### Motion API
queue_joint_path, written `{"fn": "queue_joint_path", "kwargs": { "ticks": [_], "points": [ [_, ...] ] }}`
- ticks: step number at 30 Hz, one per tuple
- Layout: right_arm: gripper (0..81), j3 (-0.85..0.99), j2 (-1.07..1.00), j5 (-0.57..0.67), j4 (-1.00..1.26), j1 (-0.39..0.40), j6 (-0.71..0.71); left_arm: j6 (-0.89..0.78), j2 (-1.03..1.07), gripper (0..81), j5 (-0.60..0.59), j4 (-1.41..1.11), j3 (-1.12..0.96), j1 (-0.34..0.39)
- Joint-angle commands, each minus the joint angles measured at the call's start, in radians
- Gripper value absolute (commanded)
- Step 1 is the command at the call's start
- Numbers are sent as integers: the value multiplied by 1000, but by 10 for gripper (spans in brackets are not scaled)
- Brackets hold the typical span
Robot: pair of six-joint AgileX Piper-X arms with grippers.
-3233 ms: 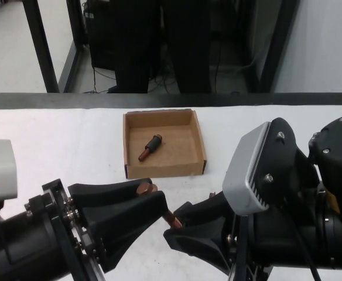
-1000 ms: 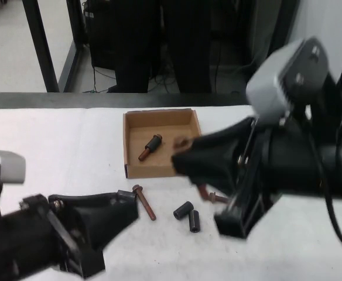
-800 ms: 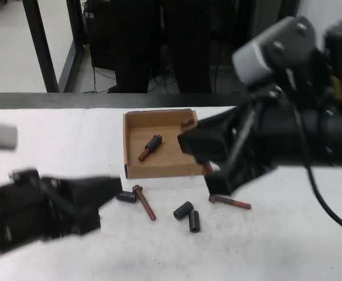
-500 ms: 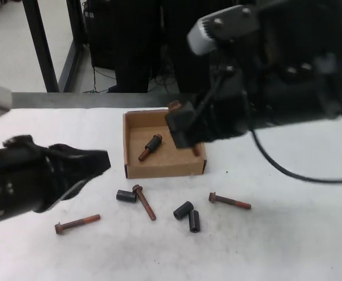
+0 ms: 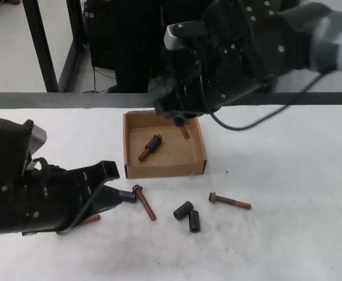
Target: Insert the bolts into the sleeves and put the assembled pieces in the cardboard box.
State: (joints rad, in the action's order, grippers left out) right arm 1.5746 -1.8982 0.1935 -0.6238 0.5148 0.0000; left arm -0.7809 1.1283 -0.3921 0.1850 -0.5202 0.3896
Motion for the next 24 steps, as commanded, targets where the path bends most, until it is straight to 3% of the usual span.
{"fn": "queue_joint_path", "kwargs": {
  "ticks": [1, 7, 12, 24],
  "points": [
    [3, 85, -58, 19, -34, -21, -6, -7, 31, 8, -21, -17, -23, -46],
    [3, 223, -197, 31, -100, -45, -6, -5, 105, 8, -110, -17, -76, -163],
    [3, 285, -290, 37, -162, -47, -6, -3, 148, 8, -123, -19, -111, -219],
    [3, 300, -393, 34, -154, -68, -6, -5, 205, 8, -156, -33, -117, -229]
  ]
}}
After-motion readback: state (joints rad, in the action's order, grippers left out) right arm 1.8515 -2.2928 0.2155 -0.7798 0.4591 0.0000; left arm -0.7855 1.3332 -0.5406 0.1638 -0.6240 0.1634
